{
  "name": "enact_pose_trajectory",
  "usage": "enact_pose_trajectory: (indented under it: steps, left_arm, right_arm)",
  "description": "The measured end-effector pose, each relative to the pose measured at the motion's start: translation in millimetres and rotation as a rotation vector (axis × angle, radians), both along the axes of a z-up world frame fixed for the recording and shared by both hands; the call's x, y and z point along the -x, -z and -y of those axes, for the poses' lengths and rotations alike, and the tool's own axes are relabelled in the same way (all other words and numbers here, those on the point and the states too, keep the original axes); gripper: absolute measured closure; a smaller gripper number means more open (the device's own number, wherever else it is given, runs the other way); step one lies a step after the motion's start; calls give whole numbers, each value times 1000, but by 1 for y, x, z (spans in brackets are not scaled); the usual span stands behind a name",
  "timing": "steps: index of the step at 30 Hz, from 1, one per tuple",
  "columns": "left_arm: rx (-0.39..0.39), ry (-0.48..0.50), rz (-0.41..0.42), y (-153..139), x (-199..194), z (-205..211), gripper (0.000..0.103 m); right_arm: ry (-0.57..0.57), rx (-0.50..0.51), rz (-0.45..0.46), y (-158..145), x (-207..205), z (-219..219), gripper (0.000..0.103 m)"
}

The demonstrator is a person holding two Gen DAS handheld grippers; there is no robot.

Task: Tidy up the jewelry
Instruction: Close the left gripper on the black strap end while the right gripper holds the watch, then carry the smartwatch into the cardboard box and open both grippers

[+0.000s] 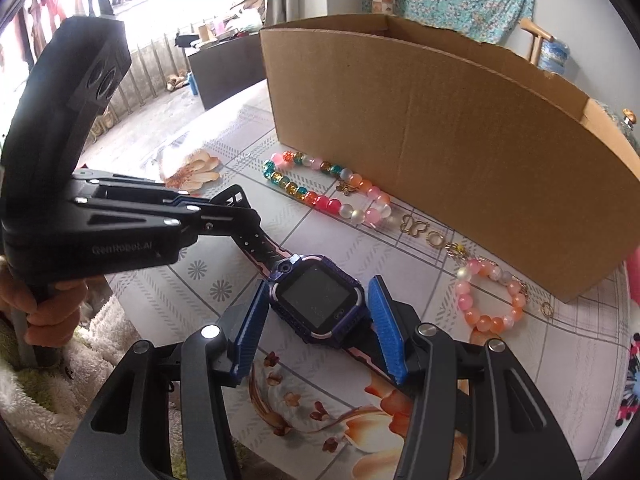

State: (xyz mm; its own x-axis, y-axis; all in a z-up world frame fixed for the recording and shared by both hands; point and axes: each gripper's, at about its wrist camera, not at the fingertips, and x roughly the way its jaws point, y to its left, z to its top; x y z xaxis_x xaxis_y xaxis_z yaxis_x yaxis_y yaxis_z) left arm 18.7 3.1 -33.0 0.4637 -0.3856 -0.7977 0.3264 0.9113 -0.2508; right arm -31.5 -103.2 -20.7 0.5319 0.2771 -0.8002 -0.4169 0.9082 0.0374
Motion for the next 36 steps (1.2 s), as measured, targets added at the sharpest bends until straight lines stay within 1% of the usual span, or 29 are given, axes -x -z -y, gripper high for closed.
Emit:
enact_pose_trajectory:
  steps: [2, 4, 7, 10, 13, 15, 17, 18, 20, 23, 25, 27, 29, 31, 33, 34, 36]
  left_arm:
    - [-55, 16, 37, -2, 4, 4, 96]
    - [-82, 22, 50, -2, 5, 6, 96]
    - [-89, 26, 48, 0, 3, 9, 95]
    - [-92, 28, 45, 0, 3, 7, 93]
    - [-96, 27, 40, 0, 2, 8, 93]
    - [-100, 23, 41, 0, 3, 7, 93]
    - [-102, 19, 43, 0, 4, 8, 93]
    - [-105, 19, 45, 0, 4, 8, 93]
    - [-111, 20, 48, 0, 4, 10, 93]
    - [-108, 16, 45, 0, 4, 10, 93]
    - [-108, 17, 44, 0, 5, 11, 93]
    - [-110, 17, 45, 0, 5, 11, 93]
    - [-112, 17, 45, 0, 5, 11, 93]
    - [-111, 17, 45, 1, 5, 11, 93]
    - [-108, 17, 44, 1, 5, 11, 93]
    - [-108, 18, 45, 1, 5, 11, 93]
    - [-107, 17, 46, 1, 5, 11, 93]
  right_arm:
    - [58, -38, 7, -7, 8, 17, 50]
    - [143, -86, 0, -13, 15, 39, 50]
    - [288, -158, -18, -18, 24, 74, 50]
    - [413, -217, -37, -15, 27, 105, 50]
    - [497, -247, -90, -3, 26, 125, 50]
    - [530, -256, -121, 5, 26, 131, 50]
    - [541, -260, -159, 15, 26, 131, 50]
    - [546, -257, -146, 16, 26, 130, 50]
    - [525, -254, -151, 17, 26, 124, 50]
    - [518, -281, -152, 18, 27, 120, 50]
    - [524, -344, -166, 17, 26, 120, 50]
    - [516, -453, -184, 17, 26, 124, 50]
    - [505, -521, -197, 17, 26, 126, 50]
    - [493, -569, -200, 15, 24, 125, 49]
    - [483, -617, -196, 13, 21, 124, 46]
    - [483, -630, -193, 12, 19, 123, 46]
    - [488, -618, -188, 11, 14, 120, 46]
